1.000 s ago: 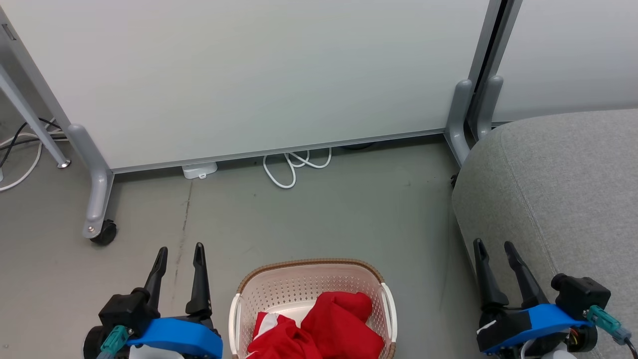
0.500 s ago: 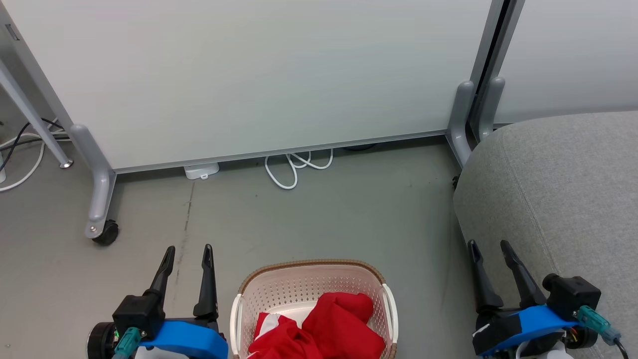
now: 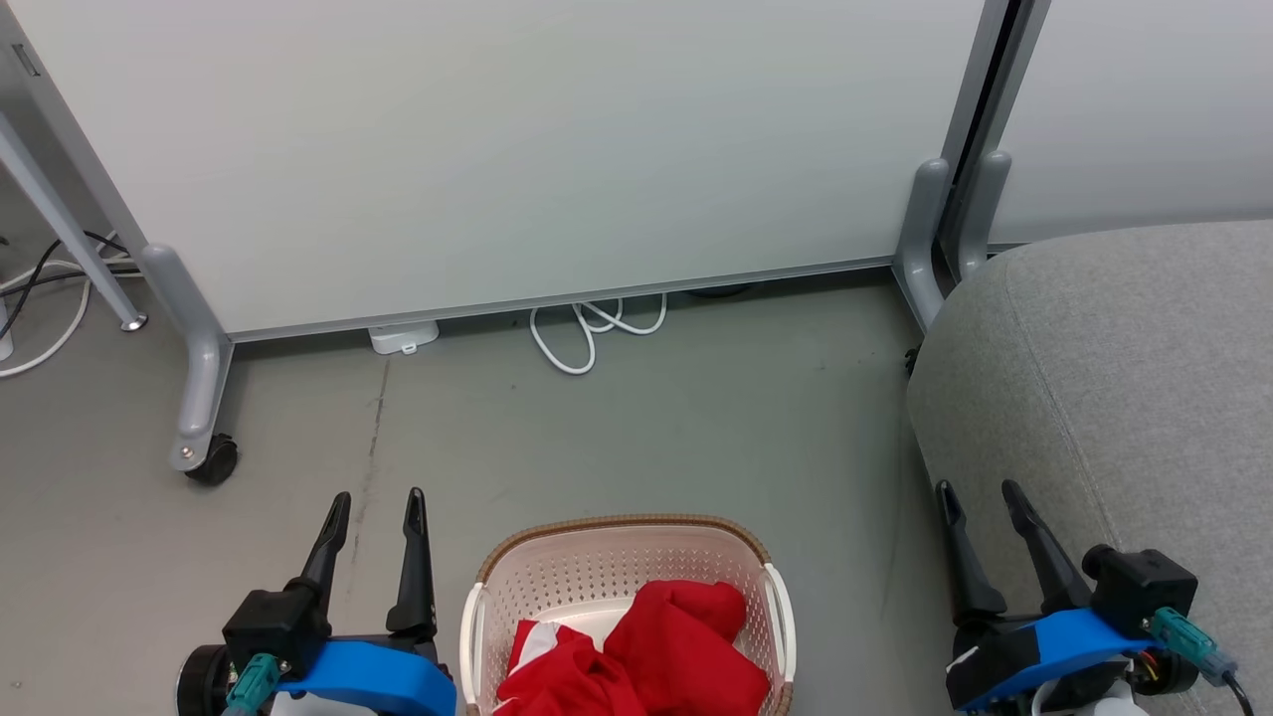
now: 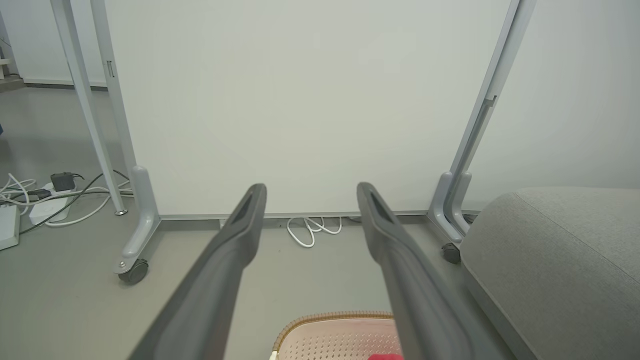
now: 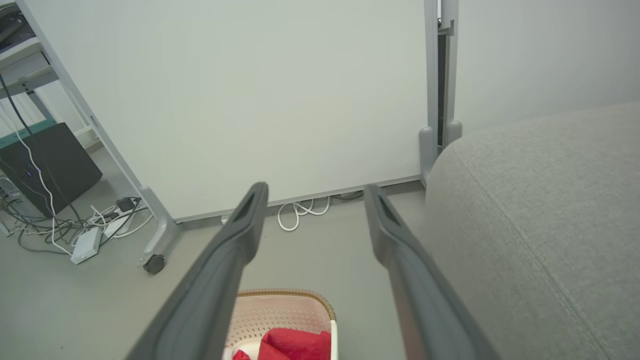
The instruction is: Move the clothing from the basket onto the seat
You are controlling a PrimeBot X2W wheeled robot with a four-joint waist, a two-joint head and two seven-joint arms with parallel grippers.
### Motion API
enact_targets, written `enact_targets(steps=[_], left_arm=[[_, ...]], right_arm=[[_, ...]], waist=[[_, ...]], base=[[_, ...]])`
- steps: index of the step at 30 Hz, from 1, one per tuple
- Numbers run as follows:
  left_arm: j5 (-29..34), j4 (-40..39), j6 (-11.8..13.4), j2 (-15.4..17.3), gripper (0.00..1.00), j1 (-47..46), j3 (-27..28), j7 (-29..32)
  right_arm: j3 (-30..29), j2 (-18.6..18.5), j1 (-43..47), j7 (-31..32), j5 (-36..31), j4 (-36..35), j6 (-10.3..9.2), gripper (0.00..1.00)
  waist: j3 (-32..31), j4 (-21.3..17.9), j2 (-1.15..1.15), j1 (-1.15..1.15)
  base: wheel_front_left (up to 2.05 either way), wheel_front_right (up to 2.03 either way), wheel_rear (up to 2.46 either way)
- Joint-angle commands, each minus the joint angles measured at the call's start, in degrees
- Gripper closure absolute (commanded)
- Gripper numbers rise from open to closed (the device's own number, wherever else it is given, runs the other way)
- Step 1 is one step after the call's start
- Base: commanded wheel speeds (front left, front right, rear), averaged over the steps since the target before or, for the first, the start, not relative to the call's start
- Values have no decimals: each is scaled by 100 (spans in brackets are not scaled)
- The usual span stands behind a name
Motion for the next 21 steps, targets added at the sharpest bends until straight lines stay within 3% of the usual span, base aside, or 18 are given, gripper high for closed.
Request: enact_targets(steps=[1,10,21], left_arm=[[-10,0,2,17,0,-100,-17,-30],[-200,104,11,15,0,-153,-88,-29],[-188,847,-20,15,0,-804,-387,-25]], right_arm=[[-6,-34,-10,16,-21,-22,3,0],[65,-33,-133,29,-89,-107,3,0],[300,-31,-469,57,-136,-362,3,0]], waist=[[15,-3,0,0],[245,-56,0,0],[1165,-360,0,0]], base=[[0,0,0],[0,0,0],[0,0,0]])
